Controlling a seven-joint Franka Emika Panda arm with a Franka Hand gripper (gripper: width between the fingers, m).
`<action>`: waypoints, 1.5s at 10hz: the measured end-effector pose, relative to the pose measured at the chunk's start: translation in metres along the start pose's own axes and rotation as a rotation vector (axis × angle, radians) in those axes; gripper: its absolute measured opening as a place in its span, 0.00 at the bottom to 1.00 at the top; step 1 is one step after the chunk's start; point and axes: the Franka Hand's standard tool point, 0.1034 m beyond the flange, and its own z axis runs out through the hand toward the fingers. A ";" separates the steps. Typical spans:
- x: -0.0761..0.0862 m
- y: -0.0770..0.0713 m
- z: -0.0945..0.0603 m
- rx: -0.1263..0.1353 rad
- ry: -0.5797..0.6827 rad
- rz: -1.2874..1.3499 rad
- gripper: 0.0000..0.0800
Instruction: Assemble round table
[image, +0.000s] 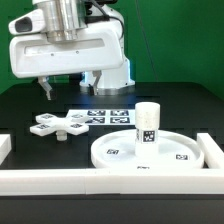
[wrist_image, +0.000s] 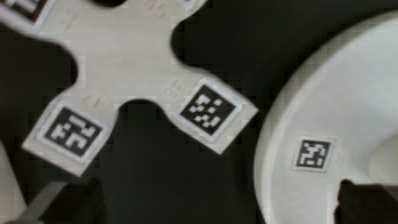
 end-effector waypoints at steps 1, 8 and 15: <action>-0.008 0.007 0.006 -0.016 0.005 0.002 0.81; -0.024 0.030 0.023 -0.038 0.006 -0.012 0.81; -0.032 0.031 0.037 -0.040 -0.025 -0.018 0.81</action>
Offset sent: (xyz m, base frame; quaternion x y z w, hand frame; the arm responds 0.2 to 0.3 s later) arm -0.0067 -0.0244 -0.0153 0.1117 0.0009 0.0110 0.9937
